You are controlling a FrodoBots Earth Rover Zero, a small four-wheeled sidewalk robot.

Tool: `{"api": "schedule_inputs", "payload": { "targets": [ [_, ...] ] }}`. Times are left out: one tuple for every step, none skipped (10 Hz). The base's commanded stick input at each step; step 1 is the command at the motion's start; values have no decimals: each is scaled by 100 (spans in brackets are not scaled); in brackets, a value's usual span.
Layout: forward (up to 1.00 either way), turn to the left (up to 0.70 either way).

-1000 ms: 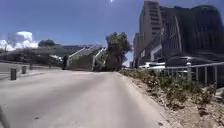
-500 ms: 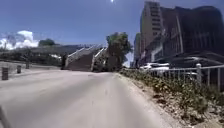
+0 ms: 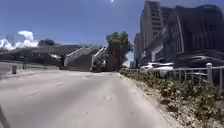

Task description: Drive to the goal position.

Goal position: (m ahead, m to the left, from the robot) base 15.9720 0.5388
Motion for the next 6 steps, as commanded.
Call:
{"api": "schedule_inputs", "payload": {
  "targets": [
    [70, 0],
    [70, 0],
    [70, 0],
    [70, 0],
    [70, 0],
    [70, 0]
  ]
}}
